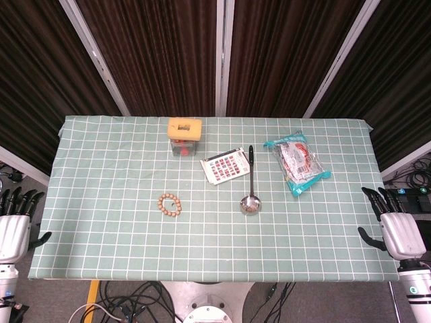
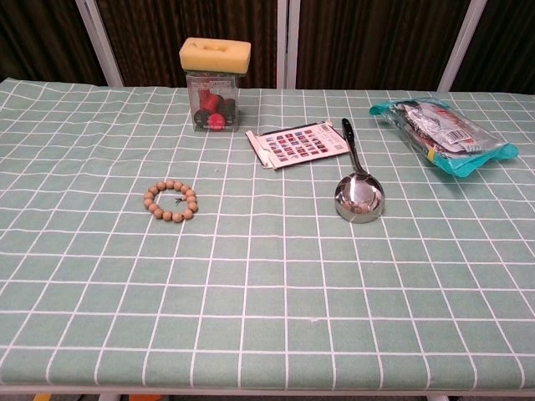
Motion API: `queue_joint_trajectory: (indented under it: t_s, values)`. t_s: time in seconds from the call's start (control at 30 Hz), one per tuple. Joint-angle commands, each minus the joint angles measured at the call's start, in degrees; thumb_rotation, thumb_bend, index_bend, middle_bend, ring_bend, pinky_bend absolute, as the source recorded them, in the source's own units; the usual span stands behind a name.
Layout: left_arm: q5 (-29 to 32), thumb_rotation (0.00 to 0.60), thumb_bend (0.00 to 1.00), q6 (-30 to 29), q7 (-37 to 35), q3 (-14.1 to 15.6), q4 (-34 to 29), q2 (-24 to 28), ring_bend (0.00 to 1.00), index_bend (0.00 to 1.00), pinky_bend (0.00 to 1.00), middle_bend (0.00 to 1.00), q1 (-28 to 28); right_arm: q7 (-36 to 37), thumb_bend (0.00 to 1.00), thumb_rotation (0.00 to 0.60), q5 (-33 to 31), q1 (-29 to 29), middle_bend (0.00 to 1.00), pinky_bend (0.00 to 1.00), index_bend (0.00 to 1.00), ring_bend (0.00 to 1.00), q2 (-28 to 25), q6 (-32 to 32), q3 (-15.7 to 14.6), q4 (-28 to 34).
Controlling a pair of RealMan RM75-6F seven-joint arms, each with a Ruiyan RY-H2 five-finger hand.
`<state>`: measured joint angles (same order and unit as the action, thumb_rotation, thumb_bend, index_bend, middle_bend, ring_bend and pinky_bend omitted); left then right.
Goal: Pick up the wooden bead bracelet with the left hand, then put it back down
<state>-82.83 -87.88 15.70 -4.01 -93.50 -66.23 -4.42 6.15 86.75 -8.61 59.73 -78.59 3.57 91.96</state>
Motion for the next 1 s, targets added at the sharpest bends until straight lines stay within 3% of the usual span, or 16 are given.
queue_joint_trajectory:
  t_s: [0.03, 0.27, 0.47, 0.73, 1.0]
  values:
    - [0.47, 0.600, 0.01, 0.90, 0.11, 0.26, -0.01, -0.05, 0.04, 0.17, 0.04, 0.15, -0.14, 0.47, 0.20, 0.600, 0.39, -0.14, 0.11, 0.00, 0.00, 0.00, 0.08, -0.28, 0.05, -0.12]
    - [1.42, 0.600, 0.01, 2.02, -0.19, 0.57, -0.87, 0.42, 0.04, 0.17, 0.04, 0.15, -0.08, 0.35, 0.20, 0.600, 0.88, 0.18, 0.11, 0.00, 0.00, 0.00, -0.09, -1.75, 0.16, -0.18]
    - [-3.59, 0.600, 0.01, 3.03, -1.95, 0.54, -1.52, 1.85, 0.04, 0.21, 0.05, 0.18, -2.59, 0.32, 0.20, 0.600, 1.36, 0.67, 0.11, 0.00, 0.00, 0.00, -0.95, -3.53, 0.45, 0.06]
    - [-15.50, 0.600, 0.02, 11.94, -7.64, -0.87, 0.10, 1.90, 0.13, 0.33, 0.09, 0.32, -14.54, -0.08, 0.20, 0.600, 1.91, 1.03, 0.10, 0.00, 0.00, 0.00, -2.40, -5.12, 0.79, 1.19]
    - [-19.98, 0.600, 0.07, 25.96, -5.59, -1.03, 7.51, -6.79, 0.14, 0.35, 0.09, 0.34, -27.30, 0.14, 0.20, 0.600, 1.71, 1.68, 0.10, 0.00, 0.00, 0.00, -3.06, -5.70, 0.52, 1.73]
